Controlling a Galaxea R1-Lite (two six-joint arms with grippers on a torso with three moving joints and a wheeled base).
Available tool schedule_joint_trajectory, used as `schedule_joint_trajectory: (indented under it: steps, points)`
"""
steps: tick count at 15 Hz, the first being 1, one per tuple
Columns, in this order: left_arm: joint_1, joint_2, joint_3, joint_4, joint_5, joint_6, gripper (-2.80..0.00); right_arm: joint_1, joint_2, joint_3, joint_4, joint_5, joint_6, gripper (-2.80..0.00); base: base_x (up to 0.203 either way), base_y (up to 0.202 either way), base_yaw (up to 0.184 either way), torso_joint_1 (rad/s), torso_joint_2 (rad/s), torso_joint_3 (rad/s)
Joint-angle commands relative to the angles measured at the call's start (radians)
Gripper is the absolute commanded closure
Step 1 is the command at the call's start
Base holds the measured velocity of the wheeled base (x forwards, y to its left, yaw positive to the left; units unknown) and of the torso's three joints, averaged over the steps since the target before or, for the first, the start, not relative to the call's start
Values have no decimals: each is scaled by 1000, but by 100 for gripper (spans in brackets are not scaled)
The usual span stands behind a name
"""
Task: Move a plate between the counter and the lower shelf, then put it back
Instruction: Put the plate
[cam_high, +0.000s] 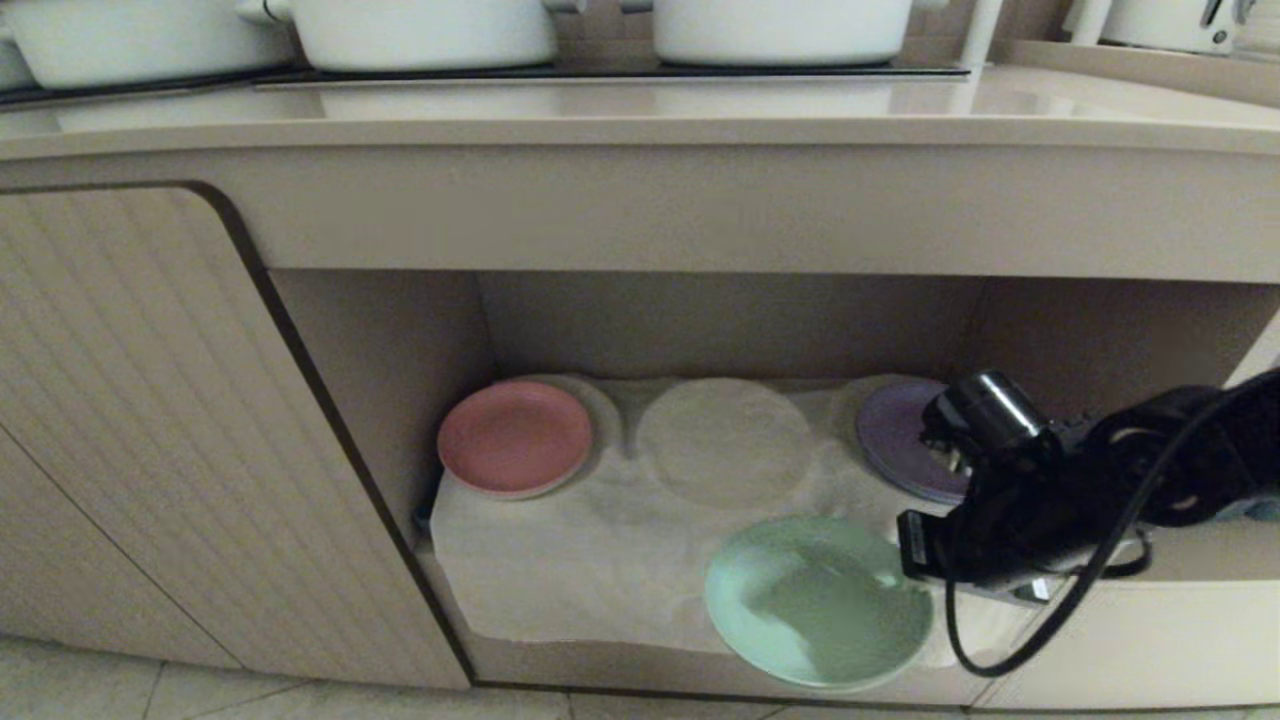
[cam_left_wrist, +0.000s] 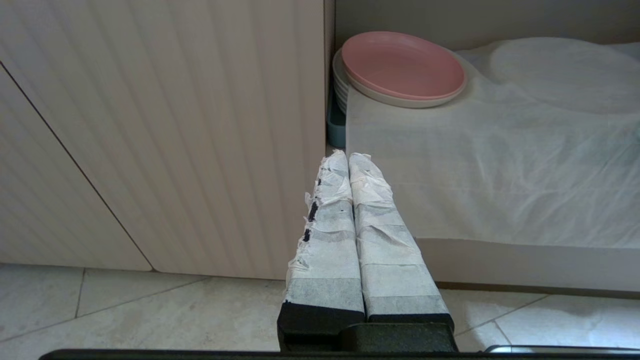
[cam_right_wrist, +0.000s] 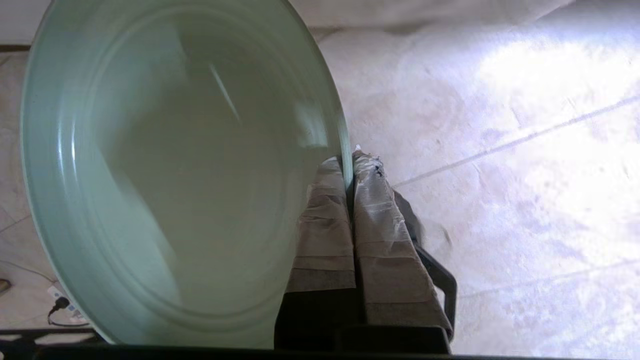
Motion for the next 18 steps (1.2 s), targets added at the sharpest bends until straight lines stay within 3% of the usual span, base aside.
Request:
schedule_joint_trajectory:
  steps: [1,6,18]
  points:
    - [0,0,0,0,0,0,0,-10,-62,43,3,0,3,0,0,0,0,0,0,0]
    - [0,0,0,0,0,-1,0,-44,-162,185,5,-94,-52,0,0,0,0,0,0,0]
    - [0,0,0,0,0,0,0,-56,-465,342,5,-96,-55,0,0,0,0,0,0,0]
